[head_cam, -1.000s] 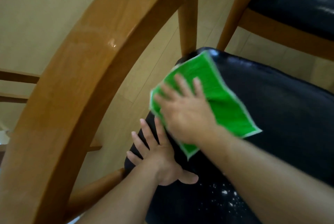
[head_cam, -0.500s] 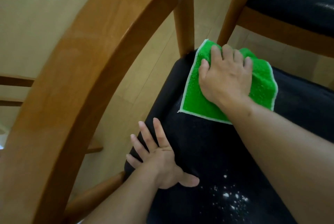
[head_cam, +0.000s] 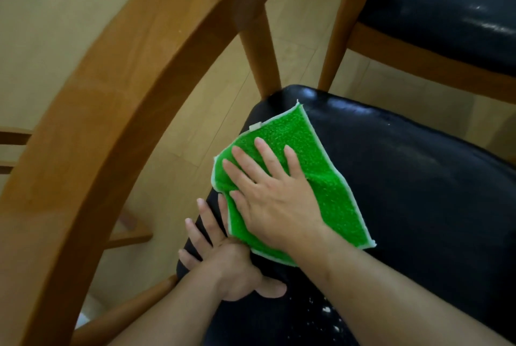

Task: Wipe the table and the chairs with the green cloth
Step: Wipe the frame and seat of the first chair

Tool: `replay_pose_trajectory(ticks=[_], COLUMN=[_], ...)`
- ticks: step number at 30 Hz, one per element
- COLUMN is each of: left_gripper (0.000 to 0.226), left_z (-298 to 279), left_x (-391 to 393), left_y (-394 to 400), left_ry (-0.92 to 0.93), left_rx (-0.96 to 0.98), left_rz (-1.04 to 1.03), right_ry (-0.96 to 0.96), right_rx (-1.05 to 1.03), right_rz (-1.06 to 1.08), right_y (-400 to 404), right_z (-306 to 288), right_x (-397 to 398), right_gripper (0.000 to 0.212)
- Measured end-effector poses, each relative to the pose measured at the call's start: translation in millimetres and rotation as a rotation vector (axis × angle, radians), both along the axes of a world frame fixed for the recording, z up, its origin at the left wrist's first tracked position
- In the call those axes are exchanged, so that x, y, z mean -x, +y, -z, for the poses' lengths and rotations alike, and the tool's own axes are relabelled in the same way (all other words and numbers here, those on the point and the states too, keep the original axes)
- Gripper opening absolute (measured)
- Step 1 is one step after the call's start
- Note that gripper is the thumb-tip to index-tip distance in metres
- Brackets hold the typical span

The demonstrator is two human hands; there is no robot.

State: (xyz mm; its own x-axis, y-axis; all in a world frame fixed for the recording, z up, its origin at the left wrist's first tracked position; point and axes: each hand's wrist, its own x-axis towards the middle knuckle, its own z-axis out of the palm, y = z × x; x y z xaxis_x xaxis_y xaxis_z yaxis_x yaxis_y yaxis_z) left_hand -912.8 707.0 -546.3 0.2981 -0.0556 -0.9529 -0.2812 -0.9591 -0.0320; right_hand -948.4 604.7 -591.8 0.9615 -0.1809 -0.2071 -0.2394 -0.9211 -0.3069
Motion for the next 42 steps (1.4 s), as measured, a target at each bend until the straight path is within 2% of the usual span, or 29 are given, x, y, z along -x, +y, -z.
replay_pose_trajectory(ticks=[2,6,12,16,20,25,27,31,37,42], left_gripper=[0.160,0.160,0.160,0.162,0.164,0.157,0.153,0.159,0.164,0.162], left_z=[-1,-2,0,6,11,9,7,2,3,3], left_x=[0,2,3,2,2,-1,-1,2,4,4], left_y=[-2,-3,-1,3,1,-2,-2,-3,-2,-1], left_ry=[0.003,0.004,0.005,-0.013,-0.036,0.013,0.027,-0.007,-0.037,-0.034], left_rx=[-0.002,-0.002,0.001,0.007,-0.018,-0.100,-0.109,-0.067,-0.014,0.001], left_rz=[-0.003,-0.013,-0.027,-0.020,0.003,0.054,0.056,0.027,-0.013,-0.049], right_ry=[-0.019,-0.017,-0.037,0.006,0.069,0.053,0.020,-0.039,-0.007,0.065], right_rx=[0.032,0.080,0.117,0.165,0.173,0.103,0.081,0.112,0.094,0.176], right_rz=[0.076,0.363,0.543,0.661,0.637,0.221,0.171,0.254,0.464,0.774], right_y=[-13,-56,-96,-91,-55,4,3,-14,-71,-135], right_z=[3,8,7,5,2,-1,1,5,10,1], right_x=[-4,-18,-43,-51,-55,-48,-44,-36,-11,20], right_gripper=[0.057,0.064,0.056,0.054,0.065,0.059,0.057,0.064,0.067,0.058])
